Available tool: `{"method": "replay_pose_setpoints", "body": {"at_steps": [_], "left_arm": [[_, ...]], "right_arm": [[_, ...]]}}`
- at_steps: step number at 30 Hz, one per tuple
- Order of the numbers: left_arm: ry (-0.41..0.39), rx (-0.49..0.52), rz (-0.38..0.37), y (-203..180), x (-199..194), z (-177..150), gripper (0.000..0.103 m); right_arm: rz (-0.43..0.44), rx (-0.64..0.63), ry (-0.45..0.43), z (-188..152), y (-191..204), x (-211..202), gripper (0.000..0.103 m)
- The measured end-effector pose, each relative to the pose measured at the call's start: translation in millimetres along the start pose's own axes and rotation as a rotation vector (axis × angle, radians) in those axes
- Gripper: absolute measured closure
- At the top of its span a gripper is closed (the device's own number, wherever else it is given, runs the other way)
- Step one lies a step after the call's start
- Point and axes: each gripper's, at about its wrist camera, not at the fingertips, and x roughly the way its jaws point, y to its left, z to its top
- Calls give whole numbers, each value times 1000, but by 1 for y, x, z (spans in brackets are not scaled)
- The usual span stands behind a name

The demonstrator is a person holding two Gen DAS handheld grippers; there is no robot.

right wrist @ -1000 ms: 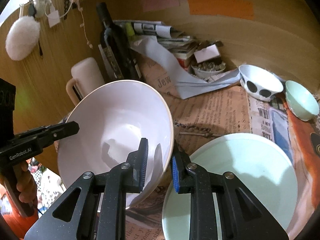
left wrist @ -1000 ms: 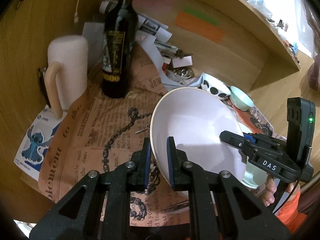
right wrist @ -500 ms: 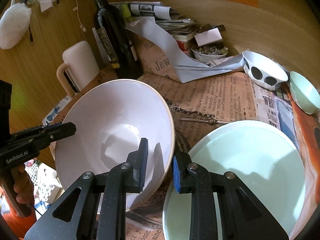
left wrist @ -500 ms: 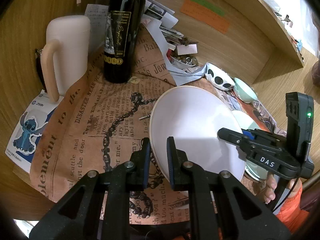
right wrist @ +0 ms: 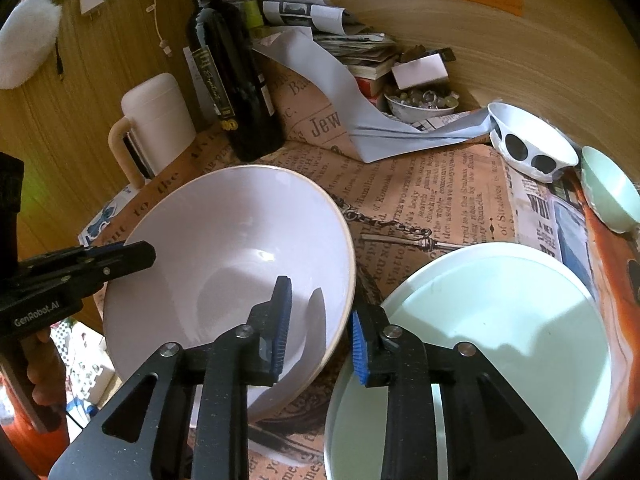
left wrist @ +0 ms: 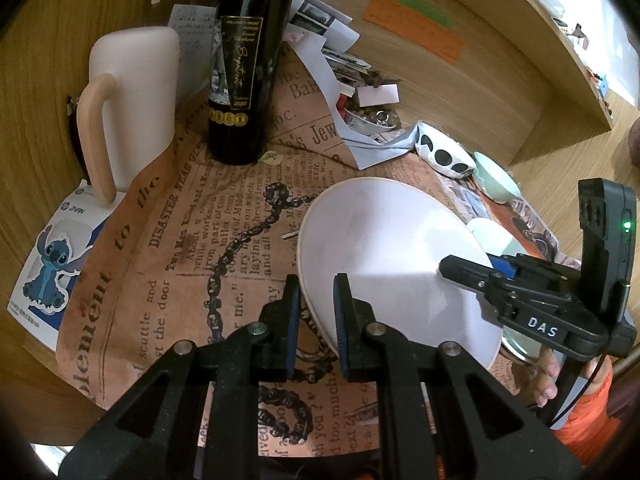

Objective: Organize plates and bowls

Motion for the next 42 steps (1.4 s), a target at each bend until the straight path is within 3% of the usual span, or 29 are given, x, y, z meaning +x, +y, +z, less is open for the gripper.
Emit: {"method": "replay_pose_setpoints", "body": {"at_steps": [5,8,15,20,24,27,31,35,42], "left_arm": [[-1,10,1,-1,0,0,89],[-30,25,31,-2,-6,1,85],[-135,50,76,-7,-32,8,63],[-214,63,72,-19,-51,18,58],[-283,94,69,-36,-63,29,45],[-317,124,71,-53,-63,39,43],[-325,135,51,-72,-54,55,34],[-324,136,58,-91,-37,72,18],[-224,158,80,-120,16,100,18]], "right_arm": [[2,-5,-68,2,0,-14,57],[-10,-11,-122,5,-2,-30,52],[-41,29,-199,10,-25,-58,49],[-90,75,-227,14,-55,-74,49],[-114,118,-245,18,-83,-84,49],[-129,154,-249,24,-106,-88,49],[-166,185,-246,35,-136,-83,49],[-202,187,-227,49,-162,-73,49],[-154,279,-147,71,-209,-33,49]]}}
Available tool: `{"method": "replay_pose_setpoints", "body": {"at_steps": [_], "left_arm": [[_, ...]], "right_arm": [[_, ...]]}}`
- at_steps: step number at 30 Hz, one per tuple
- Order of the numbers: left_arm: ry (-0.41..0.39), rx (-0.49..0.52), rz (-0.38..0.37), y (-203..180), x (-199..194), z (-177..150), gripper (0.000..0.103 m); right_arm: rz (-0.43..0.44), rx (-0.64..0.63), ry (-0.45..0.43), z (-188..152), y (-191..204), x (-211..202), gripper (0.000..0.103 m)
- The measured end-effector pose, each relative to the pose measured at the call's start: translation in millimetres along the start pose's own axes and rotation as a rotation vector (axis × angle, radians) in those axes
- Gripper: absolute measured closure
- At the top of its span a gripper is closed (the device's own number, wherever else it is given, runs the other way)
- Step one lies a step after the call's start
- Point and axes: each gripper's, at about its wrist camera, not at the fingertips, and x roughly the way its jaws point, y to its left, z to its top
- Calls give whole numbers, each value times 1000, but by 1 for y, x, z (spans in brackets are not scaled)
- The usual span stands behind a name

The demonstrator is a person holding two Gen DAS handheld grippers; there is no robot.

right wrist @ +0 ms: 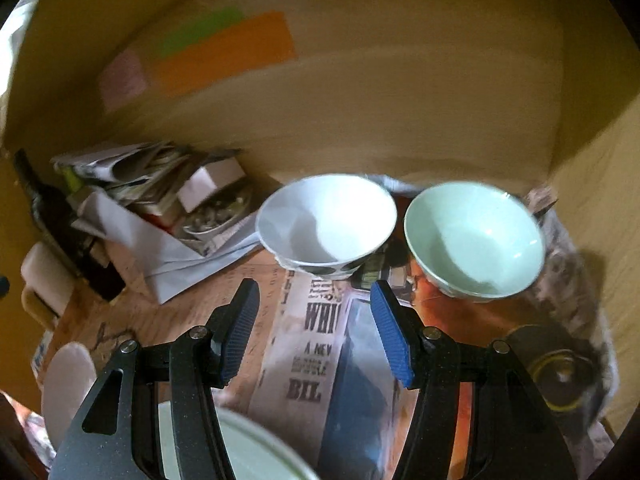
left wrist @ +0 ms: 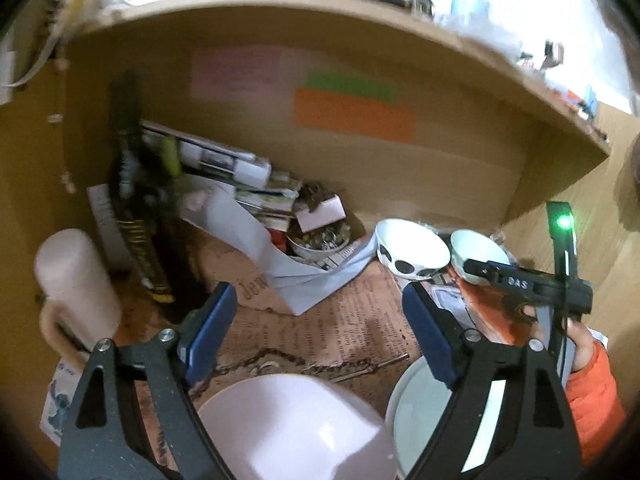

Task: Organize plates and bowls
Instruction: 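Open both tools and move them toward the white bowl with black dots, then close both tools on the rim of the white dotted bowl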

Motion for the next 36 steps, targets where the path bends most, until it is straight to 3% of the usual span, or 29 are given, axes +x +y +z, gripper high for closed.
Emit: {"method": "replay_pose_setpoints", "body": {"at_steps": [10,16,21,23,26,30,36], "left_arm": [[110,52,18,-15,67,18,18],[157,72,13,-18,93,20,18],[199,79,-9,-20,111,22,18],[220,77,-17,-21,119,24,18],[247,79,-18,-22,132,27,18],[309,64,-34,-23,151,29,18],[357,74,-2,-25,170,30,18]], "right_arm": [[7,120,101,24,-28,59,50],[-1,143,165,24,-31,89,60],[-63,96,155,21,-25,91,65],[-65,80,166,19,-26,89,73],[-6,84,196,16,-30,81,80],[73,72,226,4,-27,65,80],[186,33,263,-18,-10,44,81]]}}
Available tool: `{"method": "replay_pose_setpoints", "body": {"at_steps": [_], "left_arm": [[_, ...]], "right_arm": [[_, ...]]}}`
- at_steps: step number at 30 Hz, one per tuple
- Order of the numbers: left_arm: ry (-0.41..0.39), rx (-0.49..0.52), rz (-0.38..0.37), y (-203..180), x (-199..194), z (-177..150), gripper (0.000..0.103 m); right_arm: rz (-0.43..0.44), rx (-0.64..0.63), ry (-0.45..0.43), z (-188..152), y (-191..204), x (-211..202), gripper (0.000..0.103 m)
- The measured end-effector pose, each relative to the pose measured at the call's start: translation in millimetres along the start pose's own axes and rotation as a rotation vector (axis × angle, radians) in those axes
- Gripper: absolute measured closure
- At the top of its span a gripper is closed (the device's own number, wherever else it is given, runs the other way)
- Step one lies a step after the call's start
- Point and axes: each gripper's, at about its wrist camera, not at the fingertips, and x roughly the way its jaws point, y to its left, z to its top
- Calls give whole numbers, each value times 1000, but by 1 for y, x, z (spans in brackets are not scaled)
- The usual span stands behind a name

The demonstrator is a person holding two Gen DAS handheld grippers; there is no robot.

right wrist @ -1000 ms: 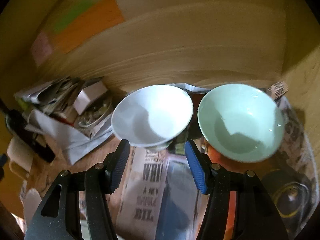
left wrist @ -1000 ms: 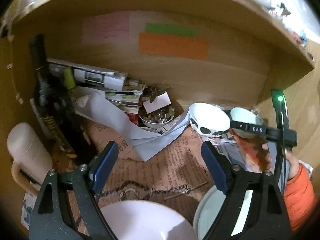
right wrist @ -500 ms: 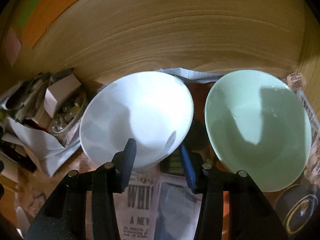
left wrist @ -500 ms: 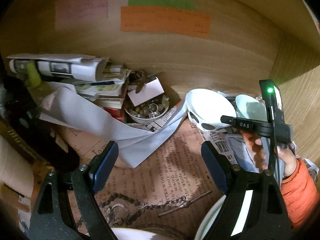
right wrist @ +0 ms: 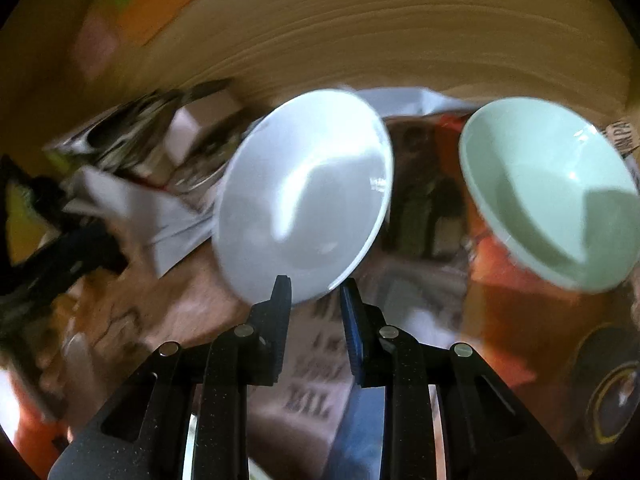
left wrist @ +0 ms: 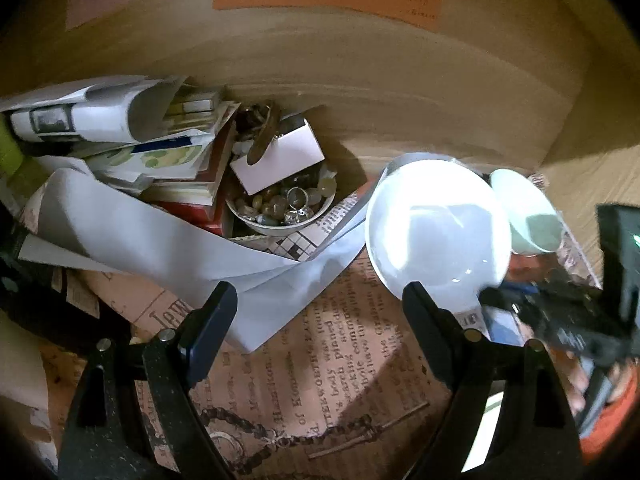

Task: Organize plates and bowls
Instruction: 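Close both tools on the rim of the white dotted bowl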

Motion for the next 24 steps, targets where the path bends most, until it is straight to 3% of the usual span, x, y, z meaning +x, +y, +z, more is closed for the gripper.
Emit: {"method": "replay_pose_setpoints", "body": {"at_steps": [2,8,11,14,18,24], "left_arm": [[18,6,10,-4,7,4,18],[39,56,50,-21,22,16,18],[42,77,48,-29,28,21,18],[53,85,44,-34,38,27,20],[92,85,23,-38,55,33,41],[161,69,-23,-39,79,38,65]], "right_arm": [[14,-37,11,-8,7,-6,91],[-47,-76,-3,-16,11,-7,90],[-18,-32,-26,-15,1,-16,78],[-48,-4,-81,-9,-8,-27,66],[-63,22,-100,6,-11,-24,66],[-79,92,-62,25,-28,-1,66]]}}
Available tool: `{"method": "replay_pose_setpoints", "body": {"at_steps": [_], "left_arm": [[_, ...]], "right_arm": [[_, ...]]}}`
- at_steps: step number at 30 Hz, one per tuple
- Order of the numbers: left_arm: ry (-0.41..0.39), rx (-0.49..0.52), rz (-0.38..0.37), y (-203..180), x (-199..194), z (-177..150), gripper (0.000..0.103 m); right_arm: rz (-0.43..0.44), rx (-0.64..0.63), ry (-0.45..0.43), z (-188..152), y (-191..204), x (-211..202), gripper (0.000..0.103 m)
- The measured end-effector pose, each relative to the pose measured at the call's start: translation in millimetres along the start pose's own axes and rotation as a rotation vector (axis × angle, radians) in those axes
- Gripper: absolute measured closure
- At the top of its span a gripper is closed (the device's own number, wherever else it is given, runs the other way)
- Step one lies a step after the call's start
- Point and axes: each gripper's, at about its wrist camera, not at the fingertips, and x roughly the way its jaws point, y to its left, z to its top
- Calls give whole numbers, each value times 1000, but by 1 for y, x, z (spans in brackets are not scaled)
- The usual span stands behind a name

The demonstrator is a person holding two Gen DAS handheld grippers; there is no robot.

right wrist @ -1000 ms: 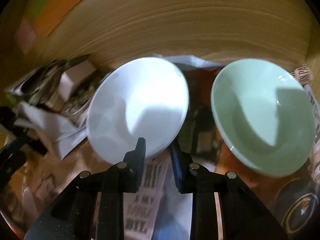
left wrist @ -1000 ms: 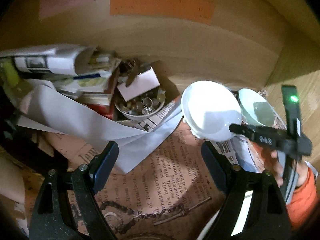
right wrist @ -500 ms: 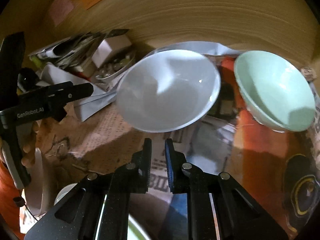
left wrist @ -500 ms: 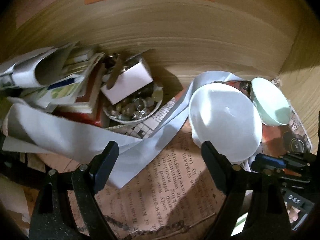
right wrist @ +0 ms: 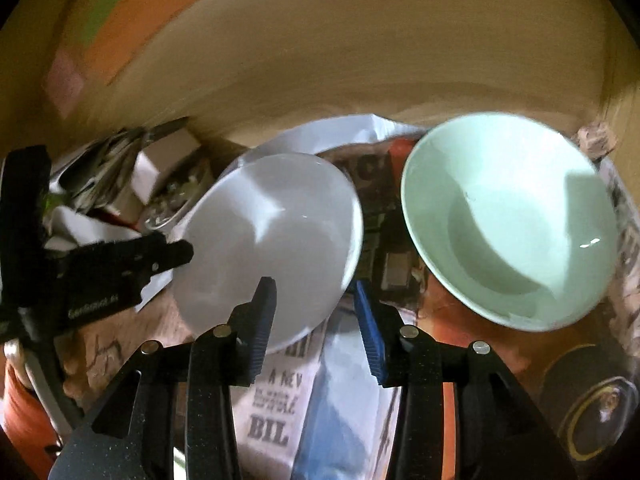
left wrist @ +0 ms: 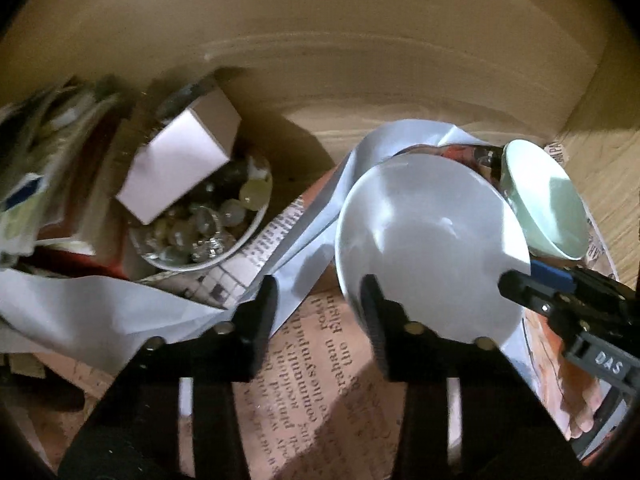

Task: Organize plates and bowls
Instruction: 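Close both tools on the rim of the white dotted bowl, then lift the white dotted bowl with both tools and carry it toward the plate stack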

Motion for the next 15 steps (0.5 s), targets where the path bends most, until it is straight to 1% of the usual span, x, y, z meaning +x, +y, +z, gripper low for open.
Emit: {"method": "replay_pose_setpoints", "body": {"at_steps": [1,3,6,7,8,9,10,11,13,15], "left_arm": [[3,-3,-9,0,2,1,67],[7,-6,-25,0,6,3,73],[8,-2,-29,-3,10,6,77],[9,-1,-38,-4,11,6,79],[11,-2,-52,-5,12,6,84],[15,2,-64,-6,12,6,90],[17,18,-75,-9,10,6,93],[20,33,-69,-12,10,5,94],[14,62,-47,-18,9,3,94],[13,76,-40,-18,5,1,94]], "right_arm": [[0,16,5,2,-3,5,66],[-5,35,9,4,-8,10,66],[-8,50,13,5,-13,18,67],[-10,53,14,5,-14,20,75],[-6,44,11,5,-14,22,79],[-3,37,10,5,-13,23,80],[0,31,6,4,-11,23,84],[0,19,4,4,-9,22,86],[-48,-28,-4,2,1,21,87],[-67,-49,-2,0,5,21,87]]}}
